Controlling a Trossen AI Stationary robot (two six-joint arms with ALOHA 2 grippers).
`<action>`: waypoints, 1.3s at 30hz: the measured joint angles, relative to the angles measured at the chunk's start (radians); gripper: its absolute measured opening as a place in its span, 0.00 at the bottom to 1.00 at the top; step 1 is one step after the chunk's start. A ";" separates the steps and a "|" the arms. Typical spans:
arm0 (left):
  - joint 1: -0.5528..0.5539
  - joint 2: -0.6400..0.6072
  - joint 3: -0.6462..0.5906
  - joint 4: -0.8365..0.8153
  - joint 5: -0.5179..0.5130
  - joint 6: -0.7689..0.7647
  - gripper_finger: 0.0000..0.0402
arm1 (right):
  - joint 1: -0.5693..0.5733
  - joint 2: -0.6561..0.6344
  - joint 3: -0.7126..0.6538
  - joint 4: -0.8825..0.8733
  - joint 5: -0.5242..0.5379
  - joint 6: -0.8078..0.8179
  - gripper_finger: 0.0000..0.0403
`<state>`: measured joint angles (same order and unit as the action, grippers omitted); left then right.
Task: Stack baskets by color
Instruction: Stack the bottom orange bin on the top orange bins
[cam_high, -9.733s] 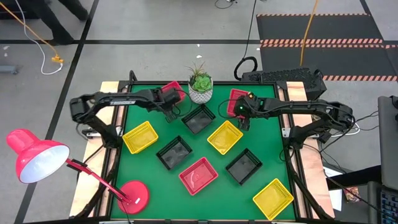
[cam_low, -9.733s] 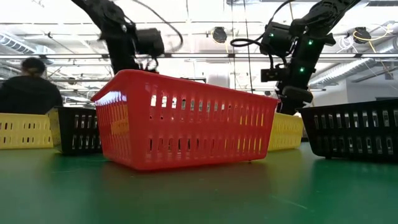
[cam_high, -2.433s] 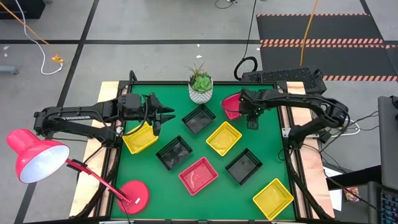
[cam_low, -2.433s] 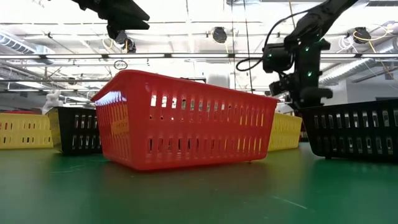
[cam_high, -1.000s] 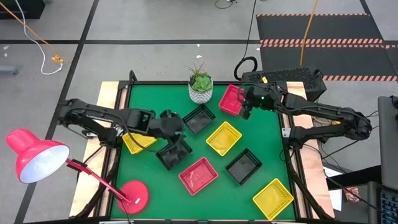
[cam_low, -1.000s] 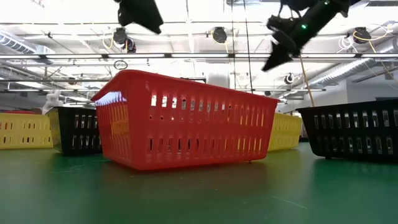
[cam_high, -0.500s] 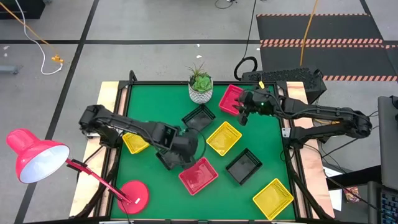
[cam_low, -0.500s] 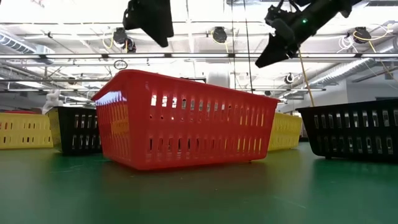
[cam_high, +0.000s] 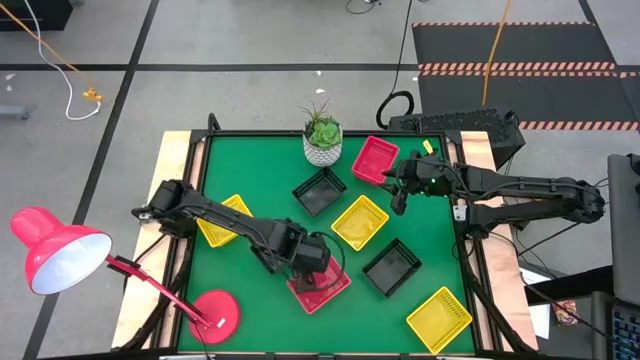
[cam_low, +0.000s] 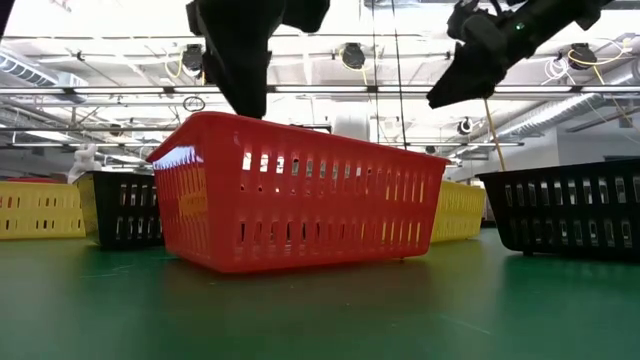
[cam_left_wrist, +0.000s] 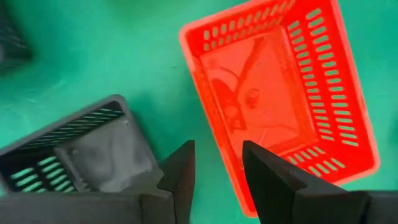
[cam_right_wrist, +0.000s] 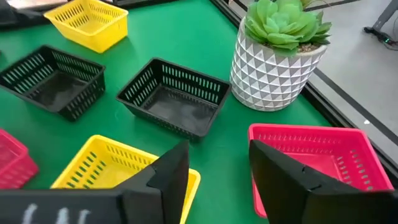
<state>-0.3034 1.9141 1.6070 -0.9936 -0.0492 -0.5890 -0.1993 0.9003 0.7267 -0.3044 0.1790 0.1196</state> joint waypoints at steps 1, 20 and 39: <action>0.005 0.001 0.000 -0.001 0.001 0.001 0.33 | 0.002 -0.006 0.000 0.001 0.000 0.006 0.44; 0.086 0.064 0.000 0.083 0.094 -0.191 0.66 | 0.006 -0.014 0.000 -0.027 0.002 0.025 0.54; 0.078 0.125 -0.001 0.115 0.083 -0.126 0.41 | 0.005 -0.014 0.000 -0.020 0.002 0.020 0.54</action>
<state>-0.2256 2.0388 1.6062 -0.8784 0.0341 -0.7152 -0.1944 0.8860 0.7265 -0.3241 0.1814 0.1392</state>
